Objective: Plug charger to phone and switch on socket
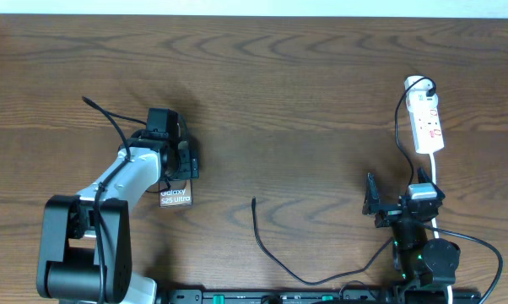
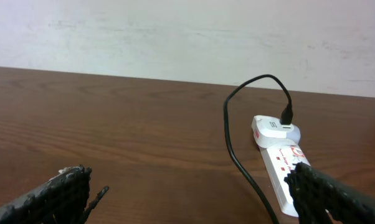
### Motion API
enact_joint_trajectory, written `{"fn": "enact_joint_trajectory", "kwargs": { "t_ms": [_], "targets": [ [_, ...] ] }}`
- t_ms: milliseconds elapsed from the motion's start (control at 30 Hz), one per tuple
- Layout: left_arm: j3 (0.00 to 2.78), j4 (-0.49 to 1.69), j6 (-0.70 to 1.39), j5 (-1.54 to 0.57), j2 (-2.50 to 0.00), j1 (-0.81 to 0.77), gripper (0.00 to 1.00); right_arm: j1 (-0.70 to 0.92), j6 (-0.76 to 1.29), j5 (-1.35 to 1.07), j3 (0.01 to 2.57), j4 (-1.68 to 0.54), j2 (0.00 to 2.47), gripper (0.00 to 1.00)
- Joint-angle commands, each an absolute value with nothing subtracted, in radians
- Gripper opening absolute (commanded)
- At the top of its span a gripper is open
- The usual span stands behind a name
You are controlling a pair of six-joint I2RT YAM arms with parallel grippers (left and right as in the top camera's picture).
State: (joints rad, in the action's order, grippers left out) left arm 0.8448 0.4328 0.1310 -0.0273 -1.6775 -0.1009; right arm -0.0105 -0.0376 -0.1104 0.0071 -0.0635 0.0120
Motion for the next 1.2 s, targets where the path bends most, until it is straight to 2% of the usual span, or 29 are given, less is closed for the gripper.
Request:
{"fn": "enact_joint_trajectory", "kwargs": {
  "t_ms": [0,167,300,333,667,833,1167],
  "targets": [
    [0.814,0.465,0.136,-0.044,-1.728,-0.100,0.84,-0.006,-0.050,-0.104,0.006,-0.068,0.006,0.99],
    [0.814,0.467,0.136,-0.044,-1.728,-0.100,0.84,-0.006,-0.050,-0.104,0.006,-0.068,0.006,0.99],
    [0.814,0.467,0.136,-0.044,-1.728,-0.100,0.80,-0.006,-0.050,-0.104,0.006,-0.068,0.006,0.99],
    [0.814,0.467,0.136,-0.044,-1.728,-0.100,0.77,-0.006,-0.050,-0.104,0.006,-0.068,0.006,0.99],
    [0.817,0.470,0.136,-0.044,-1.728,-0.100,0.28,-0.006,-0.050,-0.104,0.006,-0.068,0.006,0.99],
    [0.839,0.497,0.133,-0.044,-1.728,-0.100,0.14,-0.006,-0.050,-0.104,0.006,-0.068,0.006,0.99],
    [1.010,0.634,0.133,-0.079,-1.728,-0.100,0.08,-0.006,-0.050,-0.104,0.006,-0.068,0.006,0.99]
  ]
}}
